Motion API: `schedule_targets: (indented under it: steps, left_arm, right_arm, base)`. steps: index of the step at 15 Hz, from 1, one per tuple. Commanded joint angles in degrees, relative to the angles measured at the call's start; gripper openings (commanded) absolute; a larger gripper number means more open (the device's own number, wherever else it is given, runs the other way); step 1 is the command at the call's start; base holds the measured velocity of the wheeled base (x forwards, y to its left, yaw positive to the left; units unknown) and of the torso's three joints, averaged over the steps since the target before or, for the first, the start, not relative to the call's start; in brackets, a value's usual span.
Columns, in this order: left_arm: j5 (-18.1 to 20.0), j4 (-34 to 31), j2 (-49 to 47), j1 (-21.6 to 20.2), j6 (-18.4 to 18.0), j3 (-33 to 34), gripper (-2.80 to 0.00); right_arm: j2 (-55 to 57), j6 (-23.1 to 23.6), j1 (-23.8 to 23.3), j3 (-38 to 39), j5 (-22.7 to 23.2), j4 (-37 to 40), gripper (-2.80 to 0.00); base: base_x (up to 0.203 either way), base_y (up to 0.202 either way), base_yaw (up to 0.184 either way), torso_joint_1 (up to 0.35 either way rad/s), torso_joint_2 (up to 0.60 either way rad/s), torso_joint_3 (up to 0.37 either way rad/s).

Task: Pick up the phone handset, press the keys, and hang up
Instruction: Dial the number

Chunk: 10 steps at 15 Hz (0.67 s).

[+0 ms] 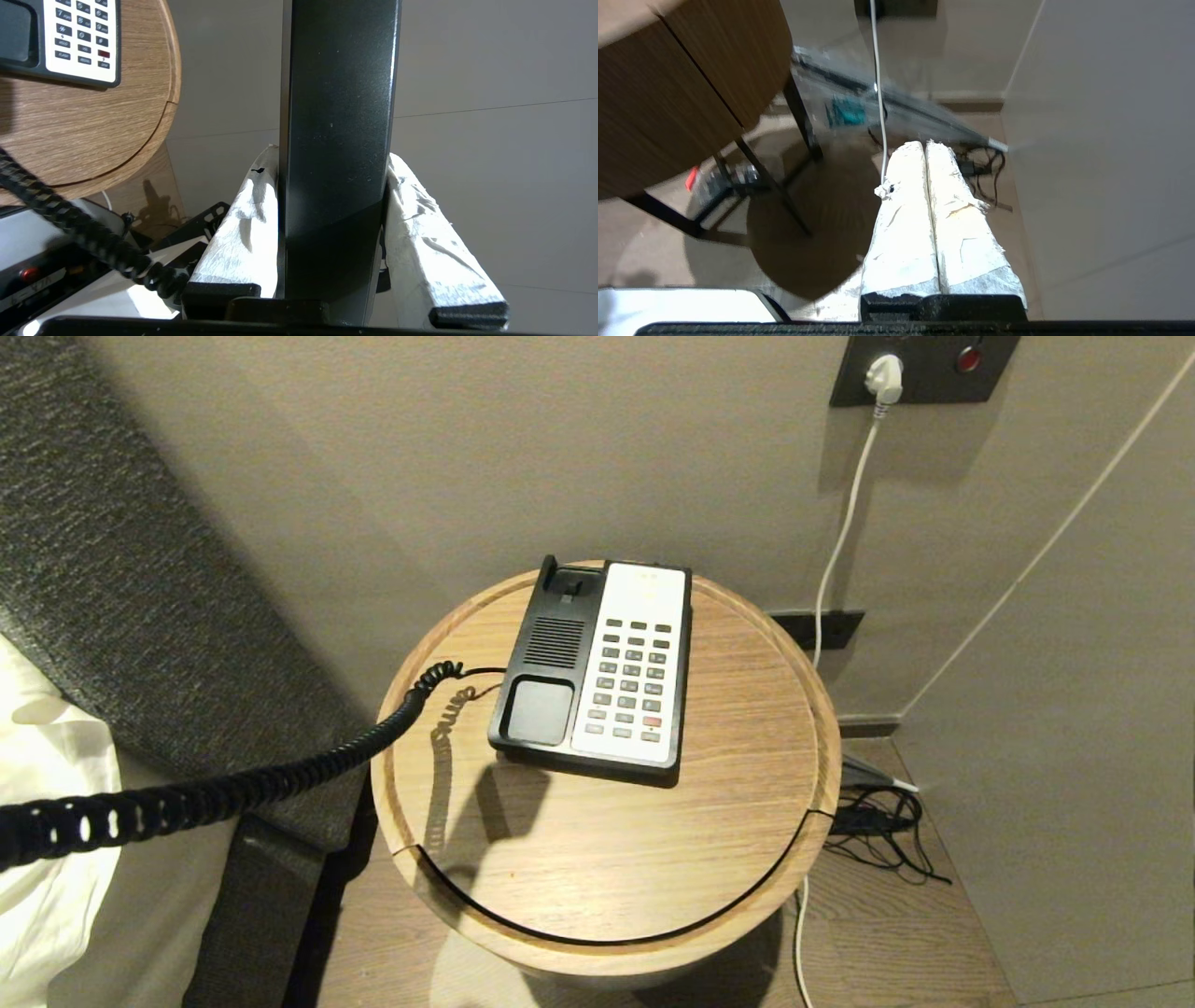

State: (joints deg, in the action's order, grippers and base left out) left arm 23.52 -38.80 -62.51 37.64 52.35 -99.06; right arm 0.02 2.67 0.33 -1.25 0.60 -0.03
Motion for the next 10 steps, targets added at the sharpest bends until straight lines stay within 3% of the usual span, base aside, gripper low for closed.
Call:
schedule_targets:
  steps: [1,4,7,10]
  left_arm:
    - [0.01,-0.22,-0.06,-0.37,0.33,0.1,-2.8]
    - [0.13,-0.22,0.37,-0.73,0.39,0.1,-2.8]
    - [0.04,-0.22,0.2,-0.82,0.39,0.1,-2.8]
    - [0.04,-0.13,-0.18,-1.18,0.39,0.1,-2.8]
  right_arm:
    - [0.06,0.03,0.02,-5.76,0.31,2.18,-2.8]
    - [0.09,0.05,0.02,-28.02,1.14,19.11,-2.8]
    - [0.17,-1.36,0.02,-44.99,6.55,36.71,-2.8]
    - [6.24,-4.75,-0.02,-51.78,8.82,35.49,-2.8]
  base:
    - [0.0,0.0,0.0,0.0,0.0,0.0]
    - [0.0,0.0,0.0,0.0,0.0,0.0]
    - [0.0,0.0,0.0,0.0,0.0,0.0]
    - [0.0,0.0,0.0,0.0,0.0,0.0]
